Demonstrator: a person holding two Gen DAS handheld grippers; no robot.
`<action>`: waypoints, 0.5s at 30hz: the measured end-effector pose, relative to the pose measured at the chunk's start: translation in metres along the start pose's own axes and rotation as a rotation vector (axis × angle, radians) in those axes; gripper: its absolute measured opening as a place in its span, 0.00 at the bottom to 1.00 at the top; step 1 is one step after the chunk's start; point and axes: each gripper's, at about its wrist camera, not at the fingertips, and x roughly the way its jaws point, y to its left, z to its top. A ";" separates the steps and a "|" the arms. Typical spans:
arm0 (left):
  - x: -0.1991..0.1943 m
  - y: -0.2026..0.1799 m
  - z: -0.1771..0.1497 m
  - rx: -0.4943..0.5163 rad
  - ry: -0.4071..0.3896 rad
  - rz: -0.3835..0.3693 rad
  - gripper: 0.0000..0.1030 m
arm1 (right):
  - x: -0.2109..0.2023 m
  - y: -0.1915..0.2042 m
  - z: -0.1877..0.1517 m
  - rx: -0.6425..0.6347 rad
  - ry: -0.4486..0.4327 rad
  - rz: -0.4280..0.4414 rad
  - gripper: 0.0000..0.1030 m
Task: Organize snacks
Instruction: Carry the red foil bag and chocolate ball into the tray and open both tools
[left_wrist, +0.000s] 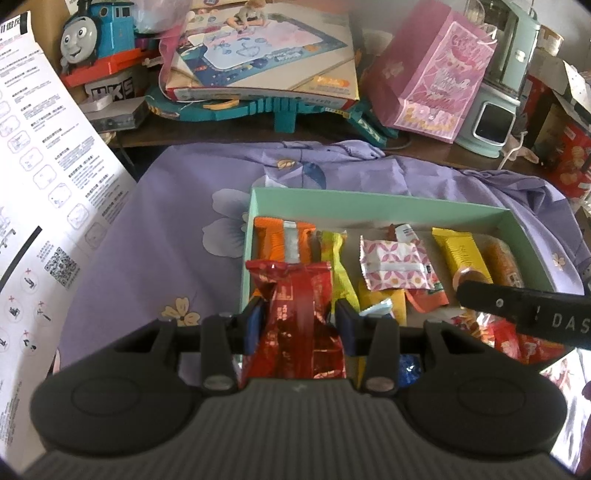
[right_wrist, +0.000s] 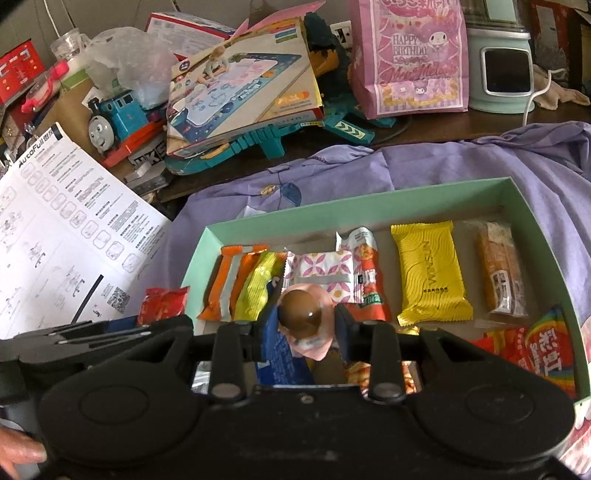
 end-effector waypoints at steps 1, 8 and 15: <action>0.001 0.000 0.000 0.000 0.001 0.008 0.42 | 0.000 0.000 0.000 0.005 -0.006 -0.003 0.35; -0.005 0.000 -0.001 -0.010 -0.030 0.073 1.00 | -0.014 -0.007 -0.004 0.049 -0.059 -0.012 1.00; -0.008 0.000 -0.007 -0.026 -0.004 0.064 1.00 | -0.025 -0.014 -0.011 0.080 -0.062 -0.019 1.00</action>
